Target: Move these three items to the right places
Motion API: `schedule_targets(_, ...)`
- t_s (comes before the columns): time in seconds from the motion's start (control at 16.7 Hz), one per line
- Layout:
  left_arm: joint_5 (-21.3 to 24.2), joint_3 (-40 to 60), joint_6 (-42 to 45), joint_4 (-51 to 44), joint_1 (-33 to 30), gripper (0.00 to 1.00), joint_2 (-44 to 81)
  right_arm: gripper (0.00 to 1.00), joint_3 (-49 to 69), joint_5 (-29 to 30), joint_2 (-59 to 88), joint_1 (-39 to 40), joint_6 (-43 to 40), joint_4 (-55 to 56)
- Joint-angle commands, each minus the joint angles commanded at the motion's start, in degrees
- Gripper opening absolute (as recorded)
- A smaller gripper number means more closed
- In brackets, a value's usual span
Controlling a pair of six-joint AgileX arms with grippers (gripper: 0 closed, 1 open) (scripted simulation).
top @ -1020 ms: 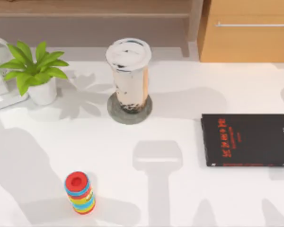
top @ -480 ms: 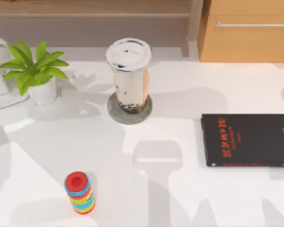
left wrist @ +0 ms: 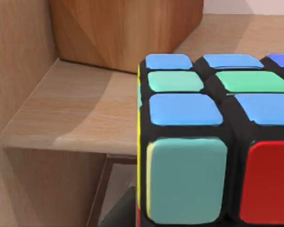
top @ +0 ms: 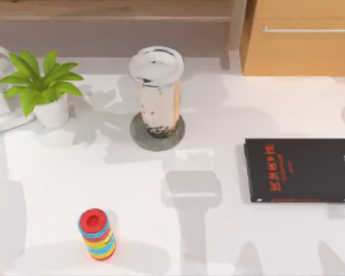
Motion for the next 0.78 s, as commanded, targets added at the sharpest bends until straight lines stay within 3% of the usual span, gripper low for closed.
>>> schedule_targets(0.36, 2.13, -9.35, -2.53, 17.47, -4.02, 0.0, -2.01, 1.0, 0.0, 0.0, 0.0, 0.0, 0.0, 0.0)
schedule_targets(0.78, 2.16, -9.87, -2.63, 18.66, -3.95, 0.0, -1.79, 1.0, 0.0, 0.0, 0.0, 0.0, 0.0, 0.0)
